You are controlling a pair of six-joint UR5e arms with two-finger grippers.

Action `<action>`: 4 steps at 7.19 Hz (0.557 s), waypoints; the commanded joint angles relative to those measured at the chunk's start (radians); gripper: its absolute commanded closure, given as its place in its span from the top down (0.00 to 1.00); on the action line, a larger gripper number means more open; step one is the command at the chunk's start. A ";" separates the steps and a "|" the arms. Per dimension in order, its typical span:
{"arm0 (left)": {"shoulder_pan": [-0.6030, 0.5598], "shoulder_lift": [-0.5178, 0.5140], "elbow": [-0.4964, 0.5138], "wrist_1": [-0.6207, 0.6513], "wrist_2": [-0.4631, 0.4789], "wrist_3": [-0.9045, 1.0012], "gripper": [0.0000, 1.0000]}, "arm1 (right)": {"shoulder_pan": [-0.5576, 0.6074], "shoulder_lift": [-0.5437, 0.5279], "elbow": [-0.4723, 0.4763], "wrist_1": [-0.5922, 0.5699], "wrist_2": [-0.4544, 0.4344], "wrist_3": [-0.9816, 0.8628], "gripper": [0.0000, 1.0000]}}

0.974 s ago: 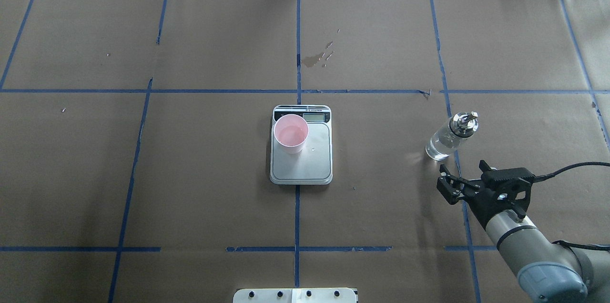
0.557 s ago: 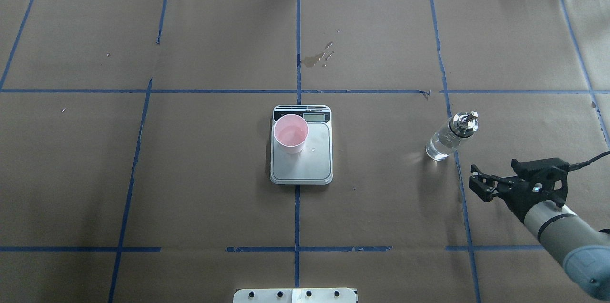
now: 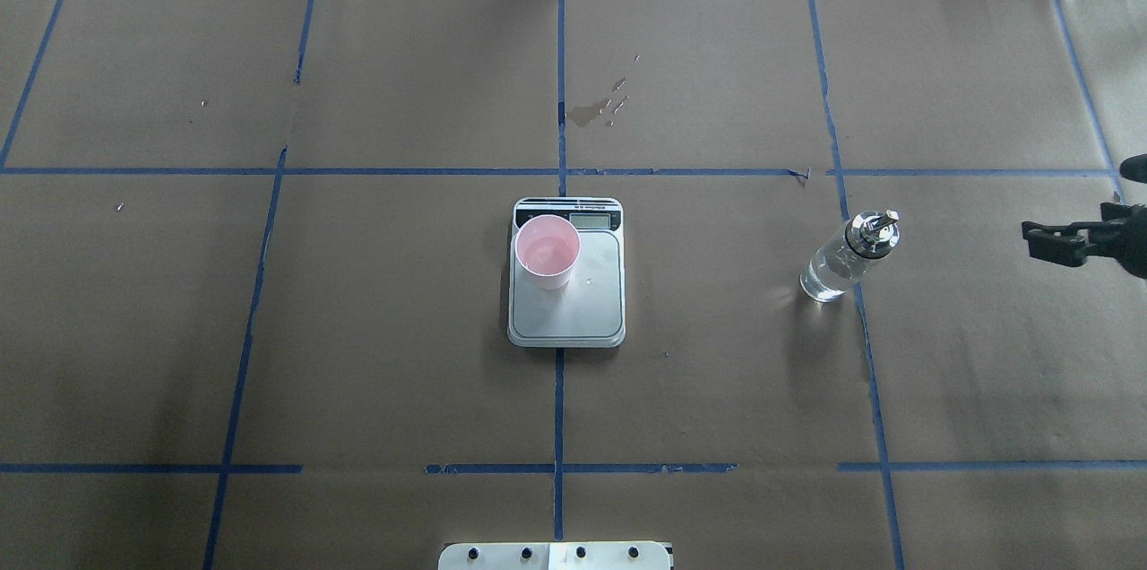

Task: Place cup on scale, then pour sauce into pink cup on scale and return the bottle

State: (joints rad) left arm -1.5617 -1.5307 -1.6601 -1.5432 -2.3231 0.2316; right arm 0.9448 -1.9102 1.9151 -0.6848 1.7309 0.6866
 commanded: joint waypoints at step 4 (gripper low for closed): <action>-0.001 -0.002 -0.004 0.000 -0.001 0.000 1.00 | 0.655 0.281 -0.056 -0.781 0.543 -0.784 1.00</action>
State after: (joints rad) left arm -1.5621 -1.5323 -1.6624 -1.5432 -2.3238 0.2316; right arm 1.5333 -1.7032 1.8579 -1.2476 2.2523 0.0566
